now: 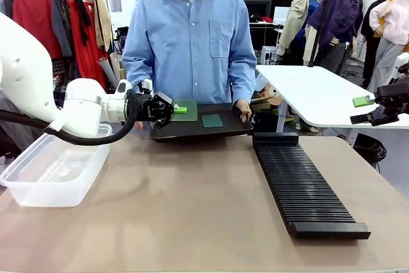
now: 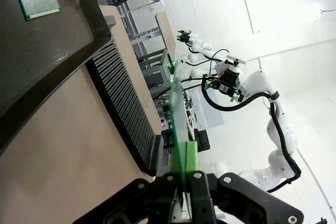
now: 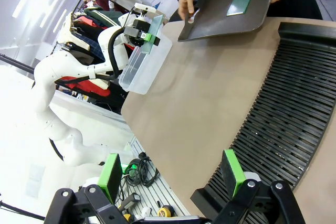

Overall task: Sort PCBs into racks and boxes based on the side picked up.
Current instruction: If the short side of the Blank PCB is picked up, insert it into the PCB Rack ; if the long side is picked up, place it in the Organizing box.

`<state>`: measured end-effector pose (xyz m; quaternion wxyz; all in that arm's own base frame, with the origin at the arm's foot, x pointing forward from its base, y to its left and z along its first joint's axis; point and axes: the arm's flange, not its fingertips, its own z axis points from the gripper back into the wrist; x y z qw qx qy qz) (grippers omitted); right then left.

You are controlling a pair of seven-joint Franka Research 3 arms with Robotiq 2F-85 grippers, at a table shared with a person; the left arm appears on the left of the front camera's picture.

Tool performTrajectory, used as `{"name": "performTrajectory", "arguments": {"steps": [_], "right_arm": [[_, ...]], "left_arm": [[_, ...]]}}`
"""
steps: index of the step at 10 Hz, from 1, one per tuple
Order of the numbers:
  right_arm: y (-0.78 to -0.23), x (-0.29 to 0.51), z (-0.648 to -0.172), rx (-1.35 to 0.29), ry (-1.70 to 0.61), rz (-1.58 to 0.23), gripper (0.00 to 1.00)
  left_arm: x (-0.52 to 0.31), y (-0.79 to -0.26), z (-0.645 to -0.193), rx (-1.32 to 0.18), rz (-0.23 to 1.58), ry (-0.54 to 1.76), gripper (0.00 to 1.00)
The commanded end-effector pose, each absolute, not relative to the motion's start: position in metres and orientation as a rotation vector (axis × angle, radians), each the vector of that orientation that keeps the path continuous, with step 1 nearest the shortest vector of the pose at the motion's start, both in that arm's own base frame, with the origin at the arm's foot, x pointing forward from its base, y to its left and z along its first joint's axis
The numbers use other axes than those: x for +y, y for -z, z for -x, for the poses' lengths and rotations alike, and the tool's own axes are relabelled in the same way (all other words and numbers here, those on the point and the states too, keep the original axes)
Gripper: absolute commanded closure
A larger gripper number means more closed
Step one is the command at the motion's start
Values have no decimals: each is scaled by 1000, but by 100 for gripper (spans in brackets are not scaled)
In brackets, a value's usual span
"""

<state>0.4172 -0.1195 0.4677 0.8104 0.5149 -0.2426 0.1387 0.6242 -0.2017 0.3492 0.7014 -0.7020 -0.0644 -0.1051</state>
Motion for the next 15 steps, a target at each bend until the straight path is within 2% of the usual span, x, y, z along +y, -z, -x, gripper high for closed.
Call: {"name": "performTrajectory", "arguments": {"steps": [1,10,15], "right_arm": [[-469,-119,-417,-517,-292,-1105,0],[-469,-119,-417,-517,-292,-1105,0],[-469,-119,-417,-517,-292,-1105,0]], "left_arm": [[-203,-351,-624,-151,1567,242,100],[-202,-349,-624,-143,1563,234,100],[-139,-386,-605,-81,1425,157,100]]}}
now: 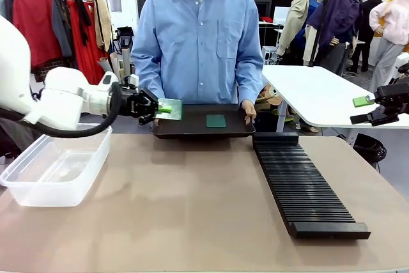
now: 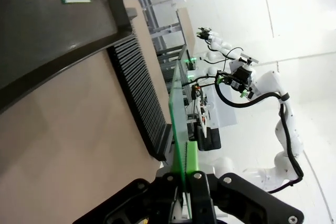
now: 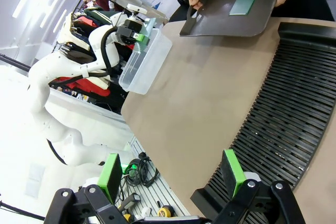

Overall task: Sort PCBs into racks and boxes based on the side picked up.
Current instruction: If the short side of the Blank PCB is picked up, insert it into the PCB Rack ; if the long side is picked up, place it in the Organizing box.

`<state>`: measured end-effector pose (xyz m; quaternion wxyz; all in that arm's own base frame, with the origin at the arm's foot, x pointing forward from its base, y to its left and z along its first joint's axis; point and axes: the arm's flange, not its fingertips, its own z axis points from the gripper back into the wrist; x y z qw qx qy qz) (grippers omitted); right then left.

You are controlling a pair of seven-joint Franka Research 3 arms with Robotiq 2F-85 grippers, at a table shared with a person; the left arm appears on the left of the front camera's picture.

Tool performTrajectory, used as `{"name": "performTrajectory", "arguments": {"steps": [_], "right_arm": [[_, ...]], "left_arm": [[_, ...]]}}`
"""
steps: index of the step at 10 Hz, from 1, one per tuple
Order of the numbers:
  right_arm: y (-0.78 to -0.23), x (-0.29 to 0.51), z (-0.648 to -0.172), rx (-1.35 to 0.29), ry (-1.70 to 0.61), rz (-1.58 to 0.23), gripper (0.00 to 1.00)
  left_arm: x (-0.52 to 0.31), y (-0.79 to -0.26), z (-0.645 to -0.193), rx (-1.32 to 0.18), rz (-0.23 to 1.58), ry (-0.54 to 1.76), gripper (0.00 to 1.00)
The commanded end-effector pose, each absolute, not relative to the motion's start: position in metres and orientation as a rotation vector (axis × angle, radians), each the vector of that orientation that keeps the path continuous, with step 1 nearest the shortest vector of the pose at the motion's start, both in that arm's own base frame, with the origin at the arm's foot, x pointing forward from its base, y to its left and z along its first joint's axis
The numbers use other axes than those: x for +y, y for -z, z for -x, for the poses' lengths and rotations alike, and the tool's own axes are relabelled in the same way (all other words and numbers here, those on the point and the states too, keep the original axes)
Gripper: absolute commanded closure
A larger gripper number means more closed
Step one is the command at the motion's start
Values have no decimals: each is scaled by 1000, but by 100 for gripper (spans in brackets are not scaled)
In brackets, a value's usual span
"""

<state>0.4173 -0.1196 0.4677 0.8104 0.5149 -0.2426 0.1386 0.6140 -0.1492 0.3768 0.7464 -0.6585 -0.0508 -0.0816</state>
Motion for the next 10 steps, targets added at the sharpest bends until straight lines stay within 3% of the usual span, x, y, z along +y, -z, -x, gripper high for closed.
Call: {"name": "performTrajectory", "arguments": {"steps": [1,10], "right_arm": [[-469,-119,-417,-517,-292,-1105,0],[-469,-119,-417,-517,-292,-1105,0]], "left_arm": [[-124,-393,-605,-58,1409,150,100],[6,-468,-589,-19,1026,155,100]]}}
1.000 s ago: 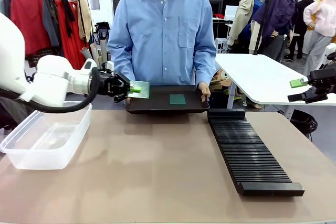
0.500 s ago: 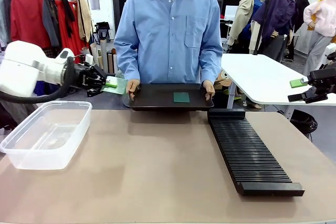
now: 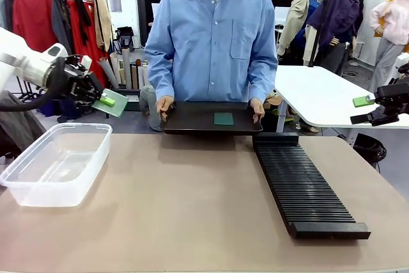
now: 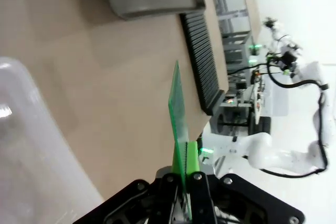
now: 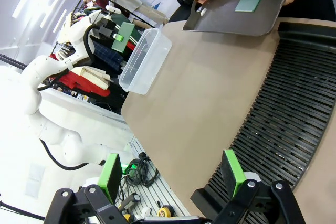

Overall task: Sort PCBs into racks and boxes based on the side picked up.
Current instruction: If the short side of the Blank PCB is picked up, insert it into the PCB Rack ; if the long side is picked up, place it in the Organizing box.

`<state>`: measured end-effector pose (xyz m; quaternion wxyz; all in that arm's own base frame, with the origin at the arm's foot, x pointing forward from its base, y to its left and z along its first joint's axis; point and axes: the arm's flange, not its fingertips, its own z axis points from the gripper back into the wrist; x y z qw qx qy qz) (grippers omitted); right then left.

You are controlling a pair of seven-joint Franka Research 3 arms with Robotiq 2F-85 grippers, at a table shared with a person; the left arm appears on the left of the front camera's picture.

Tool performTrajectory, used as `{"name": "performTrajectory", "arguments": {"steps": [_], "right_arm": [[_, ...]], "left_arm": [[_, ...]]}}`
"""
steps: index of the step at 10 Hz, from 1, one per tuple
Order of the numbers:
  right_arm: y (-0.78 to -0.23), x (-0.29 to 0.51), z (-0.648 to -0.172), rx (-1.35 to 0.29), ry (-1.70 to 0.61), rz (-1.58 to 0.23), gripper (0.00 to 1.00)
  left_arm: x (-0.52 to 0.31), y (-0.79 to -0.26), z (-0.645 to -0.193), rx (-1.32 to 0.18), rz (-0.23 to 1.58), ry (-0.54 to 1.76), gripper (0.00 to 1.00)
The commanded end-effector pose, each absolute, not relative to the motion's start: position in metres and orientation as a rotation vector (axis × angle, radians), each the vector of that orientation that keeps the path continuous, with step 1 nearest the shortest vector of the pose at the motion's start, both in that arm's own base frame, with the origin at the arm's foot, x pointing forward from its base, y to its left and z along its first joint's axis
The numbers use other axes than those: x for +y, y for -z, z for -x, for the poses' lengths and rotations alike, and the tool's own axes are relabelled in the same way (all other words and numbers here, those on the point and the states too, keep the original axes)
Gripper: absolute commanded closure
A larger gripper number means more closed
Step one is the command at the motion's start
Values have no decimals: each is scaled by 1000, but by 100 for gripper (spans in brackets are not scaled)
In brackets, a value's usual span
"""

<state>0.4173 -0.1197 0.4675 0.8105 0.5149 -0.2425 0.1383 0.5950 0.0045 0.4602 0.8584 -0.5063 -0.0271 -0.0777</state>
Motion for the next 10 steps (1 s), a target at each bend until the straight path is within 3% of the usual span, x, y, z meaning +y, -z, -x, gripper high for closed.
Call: {"name": "performTrajectory", "arguments": {"steps": [1,6,10], "right_arm": [[-469,-119,-417,-517,-292,-1105,0],[-469,-119,-417,-517,-292,-1105,0],[-469,-119,-417,-517,-292,-1105,0]], "left_arm": [[16,-473,-584,-1,944,147,100],[29,-469,-575,16,464,176,100],[29,-449,-575,7,273,114,100]]}}
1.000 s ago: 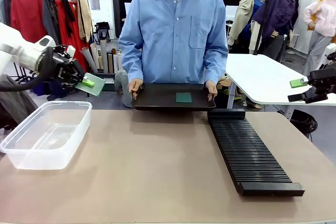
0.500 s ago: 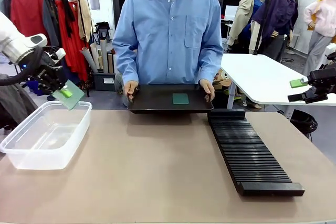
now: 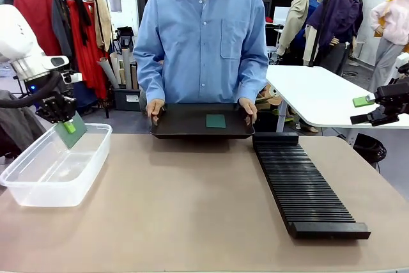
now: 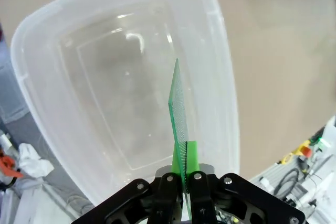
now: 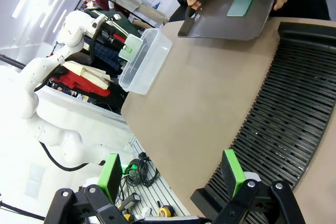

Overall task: Sort PCBs into racks and boxes based on the side picked up.
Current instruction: If the short side of the Blank PCB is picked up, insert it into the PCB Rack ; if the long side is picked up, place it in the Organizing box.

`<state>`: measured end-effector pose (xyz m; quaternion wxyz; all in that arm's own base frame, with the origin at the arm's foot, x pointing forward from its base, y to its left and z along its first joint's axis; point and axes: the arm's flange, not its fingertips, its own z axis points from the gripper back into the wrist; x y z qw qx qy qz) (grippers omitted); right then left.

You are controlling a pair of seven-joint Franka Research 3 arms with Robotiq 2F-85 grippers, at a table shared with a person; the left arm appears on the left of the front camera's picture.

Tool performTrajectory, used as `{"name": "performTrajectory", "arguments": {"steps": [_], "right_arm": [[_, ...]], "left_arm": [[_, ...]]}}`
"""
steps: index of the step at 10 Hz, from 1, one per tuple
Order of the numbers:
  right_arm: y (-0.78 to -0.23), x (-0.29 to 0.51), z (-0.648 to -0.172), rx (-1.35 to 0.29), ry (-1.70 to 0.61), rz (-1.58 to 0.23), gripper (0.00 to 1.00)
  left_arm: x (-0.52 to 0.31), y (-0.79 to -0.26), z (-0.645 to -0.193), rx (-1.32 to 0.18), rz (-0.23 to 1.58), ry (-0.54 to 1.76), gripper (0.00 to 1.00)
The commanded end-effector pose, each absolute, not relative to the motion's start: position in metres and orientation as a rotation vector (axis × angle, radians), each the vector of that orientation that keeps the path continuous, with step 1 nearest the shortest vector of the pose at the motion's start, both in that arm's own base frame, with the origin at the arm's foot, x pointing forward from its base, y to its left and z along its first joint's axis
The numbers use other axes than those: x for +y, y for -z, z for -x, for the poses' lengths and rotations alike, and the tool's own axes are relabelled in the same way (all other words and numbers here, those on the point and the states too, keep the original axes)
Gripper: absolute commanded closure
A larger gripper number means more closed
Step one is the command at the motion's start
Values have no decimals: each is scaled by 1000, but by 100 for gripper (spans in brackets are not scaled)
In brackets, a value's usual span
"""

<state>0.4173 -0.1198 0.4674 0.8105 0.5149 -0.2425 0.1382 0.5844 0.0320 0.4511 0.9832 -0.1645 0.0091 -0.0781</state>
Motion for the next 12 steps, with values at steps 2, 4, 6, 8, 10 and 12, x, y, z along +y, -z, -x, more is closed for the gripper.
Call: {"name": "performTrajectory", "arguments": {"steps": [2,4,6,8,10,12], "right_arm": [[-469,-119,-417,-517,-292,-1105,0],[-469,-119,-417,-517,-292,-1105,0],[-469,-119,-417,-517,-292,-1105,0],[-469,-119,-417,-517,-292,-1105,0],[-469,-119,-417,-517,-292,-1105,0],[-469,-119,-417,-517,-292,-1105,0]], "left_arm": [[25,-447,-573,3,309,122,100],[26,-440,-574,-9,321,132,100],[23,-420,-575,8,336,133,100],[19,-398,-574,27,348,128,100],[16,-380,-573,47,364,131,100],[16,-364,-576,71,383,128,100]]}}
